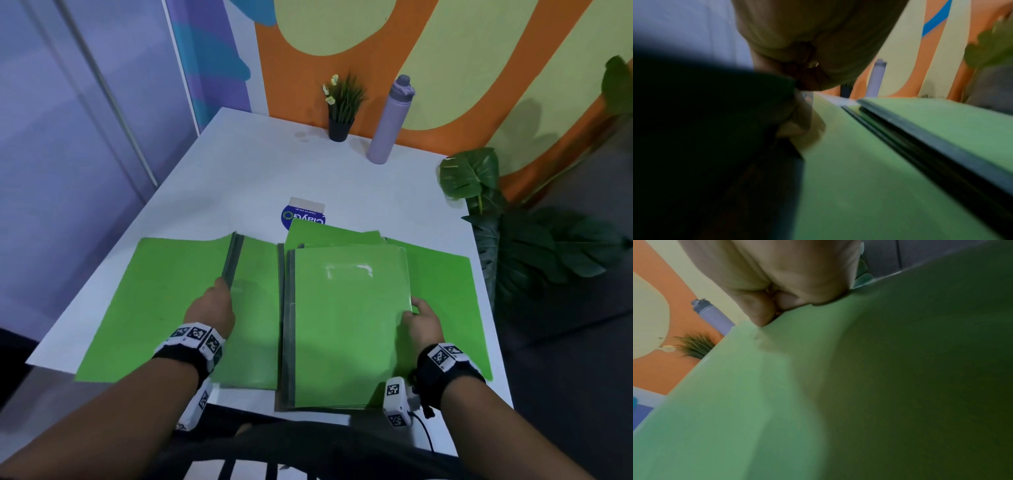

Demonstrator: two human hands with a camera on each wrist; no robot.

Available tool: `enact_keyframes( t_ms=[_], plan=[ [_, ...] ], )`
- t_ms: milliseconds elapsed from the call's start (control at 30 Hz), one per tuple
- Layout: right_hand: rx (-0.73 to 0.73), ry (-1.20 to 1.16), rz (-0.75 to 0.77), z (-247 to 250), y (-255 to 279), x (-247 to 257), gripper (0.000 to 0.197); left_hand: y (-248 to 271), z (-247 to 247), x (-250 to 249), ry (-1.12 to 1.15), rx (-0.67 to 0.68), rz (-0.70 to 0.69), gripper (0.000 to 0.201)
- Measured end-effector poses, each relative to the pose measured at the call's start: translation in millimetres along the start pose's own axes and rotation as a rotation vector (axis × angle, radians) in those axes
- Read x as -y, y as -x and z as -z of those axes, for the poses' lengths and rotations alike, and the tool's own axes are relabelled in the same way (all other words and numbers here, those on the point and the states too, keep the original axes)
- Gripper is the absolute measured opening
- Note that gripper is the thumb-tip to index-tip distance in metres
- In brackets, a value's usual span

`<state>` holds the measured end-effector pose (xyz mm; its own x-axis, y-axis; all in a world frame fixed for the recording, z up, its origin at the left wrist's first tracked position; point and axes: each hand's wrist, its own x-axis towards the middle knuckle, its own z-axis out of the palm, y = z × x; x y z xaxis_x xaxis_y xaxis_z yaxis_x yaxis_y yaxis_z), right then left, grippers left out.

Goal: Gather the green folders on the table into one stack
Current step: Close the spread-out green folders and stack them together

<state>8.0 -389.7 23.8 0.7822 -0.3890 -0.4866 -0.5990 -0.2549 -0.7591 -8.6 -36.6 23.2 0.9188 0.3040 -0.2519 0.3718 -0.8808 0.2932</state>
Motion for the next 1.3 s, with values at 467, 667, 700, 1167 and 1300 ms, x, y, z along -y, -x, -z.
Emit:
enact_keyframes(
  t_ms=[467, 667, 700, 1167, 1300],
  plan=[
    [-0.001, -0.386, 0.123, 1.1, 6.3, 78.1, 0.056, 6.5, 109.9, -16.3, 1.127, -0.355, -0.188, 0.067],
    [0.046, -0.222, 0.155, -29.2, 6.6, 72.4, 0.054, -0.4, 39.0, 4.0, 1.301, 0.018, 0.117, 0.050],
    [0.074, -0.130, 0.177, -38.5, 7.2, 65.3, 0.053, 0.5, 27.5, 5.7, 1.266, 0.078, 0.169, 0.037],
    [0.014, 0.966, 0.103, -40.1, -15.9, -8.5, 0.054, -14.7, -45.8, 47.7, 0.730, 0.232, 0.320, 0.034],
    [0.035, 0.960, 0.179, -48.0, -8.5, -20.9, 0.055, -8.3, -42.7, 41.2, 0.719, 0.220, 0.297, 0.051]
  ],
)
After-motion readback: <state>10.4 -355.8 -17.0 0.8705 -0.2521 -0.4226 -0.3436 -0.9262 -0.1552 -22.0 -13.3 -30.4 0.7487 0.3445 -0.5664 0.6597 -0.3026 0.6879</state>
